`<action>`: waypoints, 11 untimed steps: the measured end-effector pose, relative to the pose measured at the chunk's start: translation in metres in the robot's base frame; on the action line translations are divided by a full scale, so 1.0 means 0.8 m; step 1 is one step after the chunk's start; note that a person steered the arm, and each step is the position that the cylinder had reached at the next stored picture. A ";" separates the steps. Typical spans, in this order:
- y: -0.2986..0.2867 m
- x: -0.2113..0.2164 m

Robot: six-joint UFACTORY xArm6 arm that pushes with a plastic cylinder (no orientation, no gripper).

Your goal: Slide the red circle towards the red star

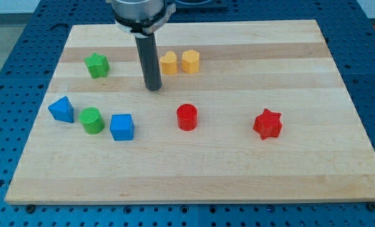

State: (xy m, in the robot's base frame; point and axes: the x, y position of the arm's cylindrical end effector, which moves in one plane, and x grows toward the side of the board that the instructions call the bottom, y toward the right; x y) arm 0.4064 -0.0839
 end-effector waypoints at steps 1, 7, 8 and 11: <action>0.000 0.036; 0.142 0.043; 0.142 0.072; 0.138 0.089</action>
